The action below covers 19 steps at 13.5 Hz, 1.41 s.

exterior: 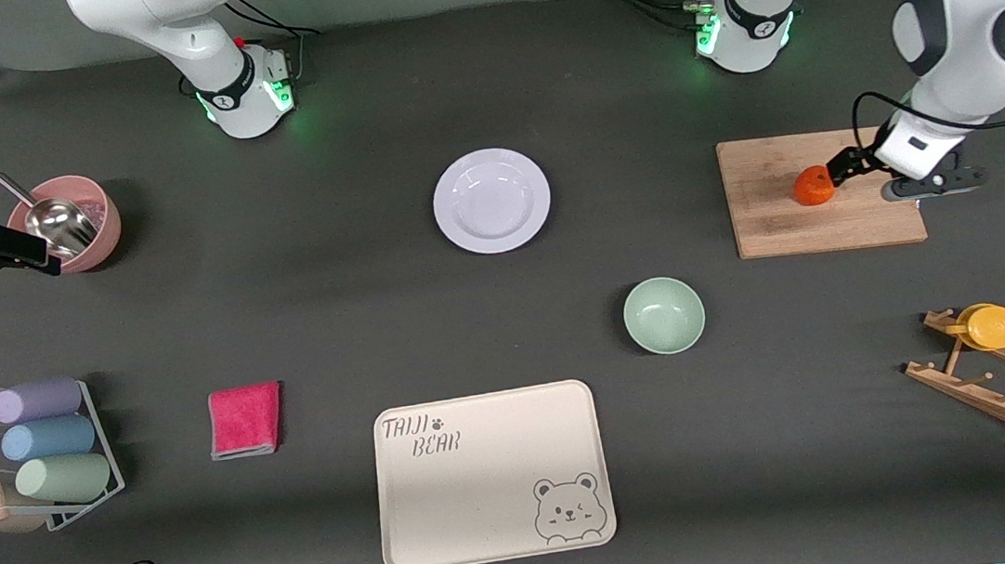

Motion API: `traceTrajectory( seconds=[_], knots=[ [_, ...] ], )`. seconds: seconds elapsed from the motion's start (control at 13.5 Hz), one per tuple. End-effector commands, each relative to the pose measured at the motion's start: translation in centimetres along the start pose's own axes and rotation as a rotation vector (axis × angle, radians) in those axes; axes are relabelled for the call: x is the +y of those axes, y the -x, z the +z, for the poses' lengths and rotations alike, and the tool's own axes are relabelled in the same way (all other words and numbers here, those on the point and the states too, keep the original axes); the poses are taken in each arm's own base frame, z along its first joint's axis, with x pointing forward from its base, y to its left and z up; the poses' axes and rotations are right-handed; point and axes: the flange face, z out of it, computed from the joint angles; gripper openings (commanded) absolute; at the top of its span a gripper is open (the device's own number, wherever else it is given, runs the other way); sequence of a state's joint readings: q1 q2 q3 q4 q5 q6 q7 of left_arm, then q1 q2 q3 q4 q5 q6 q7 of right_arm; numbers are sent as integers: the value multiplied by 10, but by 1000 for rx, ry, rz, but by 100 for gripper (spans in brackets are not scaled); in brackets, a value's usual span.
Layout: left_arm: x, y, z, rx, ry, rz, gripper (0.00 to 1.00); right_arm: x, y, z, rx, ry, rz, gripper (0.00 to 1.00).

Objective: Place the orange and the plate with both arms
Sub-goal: 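Grasp the orange with the left gripper while the right gripper nears the plate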

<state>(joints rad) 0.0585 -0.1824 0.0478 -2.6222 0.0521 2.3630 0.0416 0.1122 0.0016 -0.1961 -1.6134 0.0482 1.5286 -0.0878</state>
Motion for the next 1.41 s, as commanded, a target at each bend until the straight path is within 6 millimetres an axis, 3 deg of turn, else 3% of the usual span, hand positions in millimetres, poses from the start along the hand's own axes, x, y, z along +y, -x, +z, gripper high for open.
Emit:
traceTrajectory(
  seconds=[0.0,0.15,0.37,0.59,0.67,0.74,0.82,0.89,0.97,1.11,1.34],
  knots=[
    [3,26,21,11,-5,-6,99,-13,12,2,2,-47,15,100],
    [4,33,44,17,-3,-5,99,-17,21,5,7,-73,41,100],
    [-2,44,77,27,3,-27,99,-29,48,20,49,-135,44,100],
    [-1,47,96,37,9,-37,99,-58,69,26,56,-145,69,100],
    [-1,47,96,32,10,-47,98,-78,79,26,51,-196,80,100],
    [-1,47,96,31,10,-49,92,-88,86,30,31,-253,110,100],
    [-1,47,97,29,10,-47,70,-96,92,36,17,-290,112,100],
    [-1,47,95,31,10,-47,33,-107,97,40,17,-333,107,100],
    [-1,47,95,29,10,-46,3,-112,104,45,4,-375,122,100],
    [0,43,87,16,10,-46,0,-136,117,55,-36,-416,132,100],
    [3,32,41,-9,6,-30,0,-162,128,74,-102,-529,132,100]
  ],
)
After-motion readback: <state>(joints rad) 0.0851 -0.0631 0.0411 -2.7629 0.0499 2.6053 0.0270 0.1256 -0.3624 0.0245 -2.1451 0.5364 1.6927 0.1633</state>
